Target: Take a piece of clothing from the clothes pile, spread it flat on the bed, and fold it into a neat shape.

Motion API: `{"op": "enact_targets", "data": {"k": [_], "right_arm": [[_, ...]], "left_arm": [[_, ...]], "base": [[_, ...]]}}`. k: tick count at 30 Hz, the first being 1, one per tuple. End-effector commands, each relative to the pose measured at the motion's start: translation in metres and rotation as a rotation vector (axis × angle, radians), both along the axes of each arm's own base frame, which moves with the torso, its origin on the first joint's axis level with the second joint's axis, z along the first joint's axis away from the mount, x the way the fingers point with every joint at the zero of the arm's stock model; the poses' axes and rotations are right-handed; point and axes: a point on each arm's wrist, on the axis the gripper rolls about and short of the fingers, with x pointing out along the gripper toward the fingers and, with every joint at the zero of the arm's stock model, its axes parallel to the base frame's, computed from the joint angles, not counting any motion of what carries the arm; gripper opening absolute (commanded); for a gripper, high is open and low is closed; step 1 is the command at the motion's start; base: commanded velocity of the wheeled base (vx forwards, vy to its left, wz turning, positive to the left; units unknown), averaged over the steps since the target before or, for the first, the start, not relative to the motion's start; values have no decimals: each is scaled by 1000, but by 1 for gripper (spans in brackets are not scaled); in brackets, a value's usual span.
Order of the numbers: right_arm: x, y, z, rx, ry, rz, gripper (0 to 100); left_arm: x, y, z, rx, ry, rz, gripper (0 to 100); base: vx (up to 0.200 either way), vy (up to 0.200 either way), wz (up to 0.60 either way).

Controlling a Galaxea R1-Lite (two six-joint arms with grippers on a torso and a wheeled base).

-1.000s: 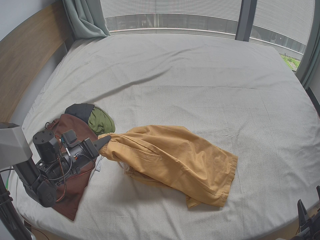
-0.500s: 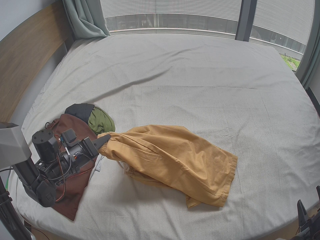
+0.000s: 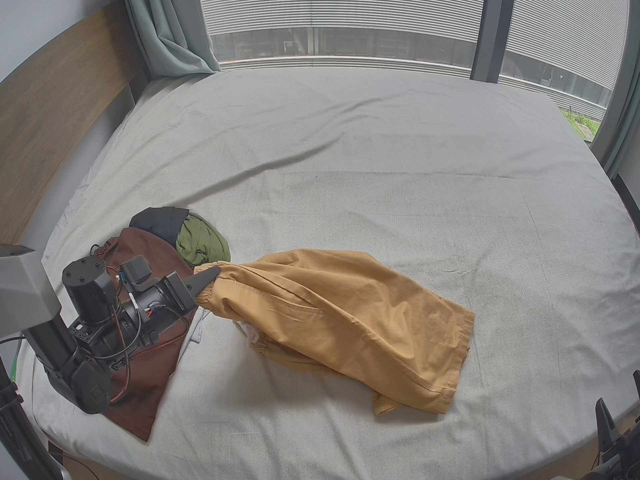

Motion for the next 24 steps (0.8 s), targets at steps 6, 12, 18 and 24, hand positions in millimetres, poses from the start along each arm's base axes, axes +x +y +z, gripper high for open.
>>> {"op": "enact_targets", "data": {"k": [6,12,18,24], "right_arm": [[6,0,122,169,-190,78,100],[42,3,125,163,-28,150,100],[80,9,126,175,109,213,100],[115,15,116,186,278,278,100]], "left_arm": [[-1,-1,1,-2,-2,-3,0],[0,1,2,-3,-7,4,0],[0,1,2,-3,-7,5,0],[0,2,3,0,-11,6,0]], "base": [[0,0,0],[0,0,0],[0,0,0],[0,0,0]]}}
